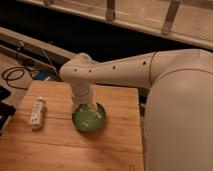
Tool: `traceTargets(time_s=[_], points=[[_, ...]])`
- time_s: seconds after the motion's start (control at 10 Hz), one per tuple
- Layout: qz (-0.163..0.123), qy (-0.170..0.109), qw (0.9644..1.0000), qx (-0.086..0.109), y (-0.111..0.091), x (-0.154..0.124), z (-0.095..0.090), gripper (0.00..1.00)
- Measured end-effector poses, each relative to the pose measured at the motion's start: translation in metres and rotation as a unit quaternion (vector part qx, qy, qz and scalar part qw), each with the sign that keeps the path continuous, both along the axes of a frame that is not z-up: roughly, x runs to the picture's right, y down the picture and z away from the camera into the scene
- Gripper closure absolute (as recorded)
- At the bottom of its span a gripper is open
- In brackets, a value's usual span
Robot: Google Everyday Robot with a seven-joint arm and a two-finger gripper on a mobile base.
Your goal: Place the bottle in the ceramic bowl
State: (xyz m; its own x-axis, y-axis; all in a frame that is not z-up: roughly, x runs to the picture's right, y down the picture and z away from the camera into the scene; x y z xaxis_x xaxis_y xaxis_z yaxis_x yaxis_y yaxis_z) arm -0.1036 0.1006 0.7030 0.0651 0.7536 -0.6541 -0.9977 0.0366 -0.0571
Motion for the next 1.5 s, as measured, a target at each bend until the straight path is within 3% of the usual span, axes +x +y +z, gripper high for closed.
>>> traceTargets(time_s=[1.3,1.5], points=[[0.001,0.0,1.0,0.001,0.0,0.001,0.001,0.35],[0.0,-0.028,0.9992,0.027,-0.017,-0.004,0.015,0.35]])
